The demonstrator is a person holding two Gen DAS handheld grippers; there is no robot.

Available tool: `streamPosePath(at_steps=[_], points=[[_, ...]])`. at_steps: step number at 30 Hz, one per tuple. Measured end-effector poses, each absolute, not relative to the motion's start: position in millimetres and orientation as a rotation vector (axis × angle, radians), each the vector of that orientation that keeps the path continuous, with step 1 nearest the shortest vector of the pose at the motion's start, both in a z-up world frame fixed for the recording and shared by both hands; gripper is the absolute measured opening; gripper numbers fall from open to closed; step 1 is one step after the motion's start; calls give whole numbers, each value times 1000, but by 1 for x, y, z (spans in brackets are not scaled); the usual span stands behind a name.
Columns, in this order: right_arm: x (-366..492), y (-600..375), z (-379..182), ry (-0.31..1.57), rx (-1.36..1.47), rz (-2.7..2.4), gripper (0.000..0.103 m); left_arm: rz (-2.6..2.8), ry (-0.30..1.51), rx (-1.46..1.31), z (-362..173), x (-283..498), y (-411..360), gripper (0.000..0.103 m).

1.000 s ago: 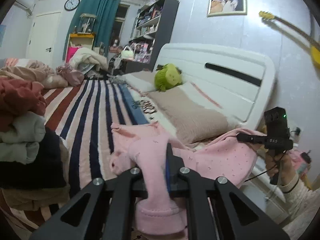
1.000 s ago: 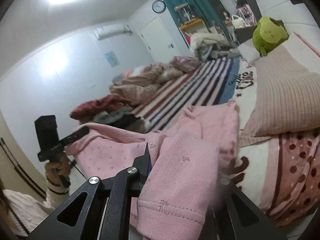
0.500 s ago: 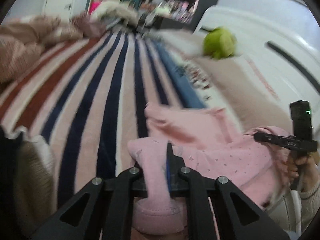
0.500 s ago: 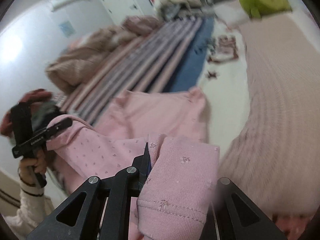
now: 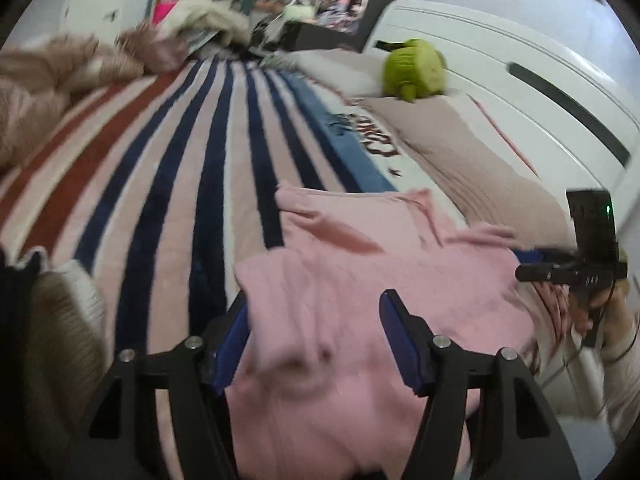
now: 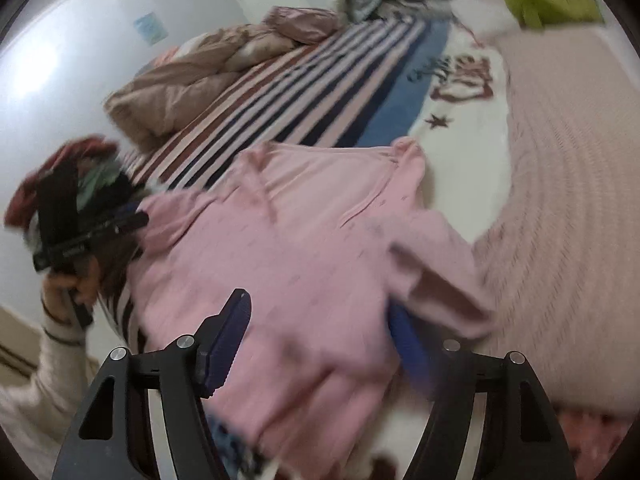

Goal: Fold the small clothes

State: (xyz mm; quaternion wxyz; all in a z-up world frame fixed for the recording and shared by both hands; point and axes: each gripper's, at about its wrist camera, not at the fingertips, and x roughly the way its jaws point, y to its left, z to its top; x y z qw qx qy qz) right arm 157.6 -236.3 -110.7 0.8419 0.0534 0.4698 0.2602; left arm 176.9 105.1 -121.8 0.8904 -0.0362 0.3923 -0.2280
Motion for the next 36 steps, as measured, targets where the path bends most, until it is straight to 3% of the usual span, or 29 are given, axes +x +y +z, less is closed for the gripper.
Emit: streamPosePath(at_steps=[2,4,5,7,9,13,20,21,24,25,26,28,31,34,36], points=[[134,-230,-103,974,80,565,58,-509,807,-50,-118,153,102,59],[116,-223,-103,972,67,583,37,-532,827,-38,-122,141,96,57],[113,-221,-106,975,62,581,32,-539,840,-32,-124,138,96,53],[110,-213,-118,1005,49,570,20,-541,896,-4,-140,137,87,28],[115,-210,-135,1046,58,553,15,-536,943,12,-156,143,80,17],[136,-212,-144,1023,70,492,12,-490,953,22,-173,163,71,15],[221,-234,-132,929,55,307,9,-353,839,-30,-143,266,66,15],[244,-243,-129,908,46,228,9,-294,818,-32,-137,283,66,19],[273,-263,-124,907,94,162,14,-182,787,-52,-120,321,77,55],[272,-268,-119,896,113,180,14,-201,783,-65,-115,323,82,62],[267,-270,-116,886,121,206,16,-223,779,-74,-112,319,86,63],[251,-271,-115,895,132,270,33,-258,789,-82,-113,306,94,72],[226,-265,-122,932,144,338,38,-302,846,-97,-126,290,104,82],[208,-252,-131,945,108,360,52,-330,910,-84,-146,273,108,84],[199,-240,-136,958,62,349,55,-327,943,-65,-159,262,106,84]])
